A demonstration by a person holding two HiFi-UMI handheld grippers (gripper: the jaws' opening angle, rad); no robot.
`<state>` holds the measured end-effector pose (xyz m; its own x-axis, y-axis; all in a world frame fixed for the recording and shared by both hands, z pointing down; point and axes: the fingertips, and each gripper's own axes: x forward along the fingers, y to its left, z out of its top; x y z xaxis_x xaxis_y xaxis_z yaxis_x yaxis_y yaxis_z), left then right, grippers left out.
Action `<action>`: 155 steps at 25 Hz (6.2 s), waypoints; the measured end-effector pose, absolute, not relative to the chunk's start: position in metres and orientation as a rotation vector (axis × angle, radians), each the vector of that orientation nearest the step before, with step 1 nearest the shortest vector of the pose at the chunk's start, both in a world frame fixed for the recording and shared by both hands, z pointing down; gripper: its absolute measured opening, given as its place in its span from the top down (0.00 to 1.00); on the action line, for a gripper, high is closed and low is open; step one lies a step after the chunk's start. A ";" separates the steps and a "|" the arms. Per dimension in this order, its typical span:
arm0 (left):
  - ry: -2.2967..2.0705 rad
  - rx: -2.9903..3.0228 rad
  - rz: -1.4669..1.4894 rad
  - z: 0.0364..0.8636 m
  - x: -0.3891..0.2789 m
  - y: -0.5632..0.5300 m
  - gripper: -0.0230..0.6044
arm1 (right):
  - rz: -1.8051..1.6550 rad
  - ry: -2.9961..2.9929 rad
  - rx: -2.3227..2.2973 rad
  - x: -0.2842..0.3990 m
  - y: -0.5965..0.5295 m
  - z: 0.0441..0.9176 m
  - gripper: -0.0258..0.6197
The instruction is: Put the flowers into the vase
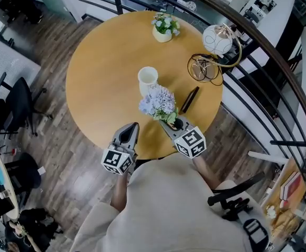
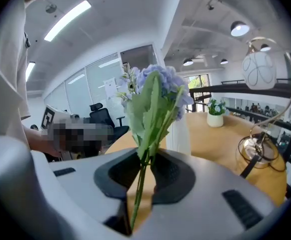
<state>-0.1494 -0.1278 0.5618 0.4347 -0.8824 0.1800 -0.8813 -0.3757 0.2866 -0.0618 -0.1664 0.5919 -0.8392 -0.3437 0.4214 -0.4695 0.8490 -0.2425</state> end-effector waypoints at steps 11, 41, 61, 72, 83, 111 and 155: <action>-1.522 2.503 -0.074 0.515 -0.150 -0.174 0.95 | 0.321 -2.846 0.773 -0.056 -0.229 0.518 0.85; -1.681 2.388 -0.068 0.517 -0.180 -0.165 0.95 | -0.105 -3.240 0.739 -0.134 -0.347 0.356 0.85; -1.688 2.323 0.032 0.519 -0.187 -0.153 0.95 | 0.022 -3.137 0.736 -0.145 -0.323 0.478 0.85; -1.680 2.331 0.060 0.519 -0.183 -0.160 0.95 | -0.182 -2.950 0.737 -0.144 -0.292 0.520 0.60; -1.669 2.342 0.042 0.518 -0.178 -0.162 0.95 | 0.150 -2.805 0.791 -0.131 -0.306 0.584 0.34; -1.747 2.342 0.083 0.525 -0.134 -0.145 0.95 | 0.344 -2.850 0.757 -0.049 -0.244 0.593 0.94; -1.582 2.504 -0.129 0.529 -0.062 0.095 0.95 | 0.162 -2.773 0.965 0.029 0.020 0.560 0.95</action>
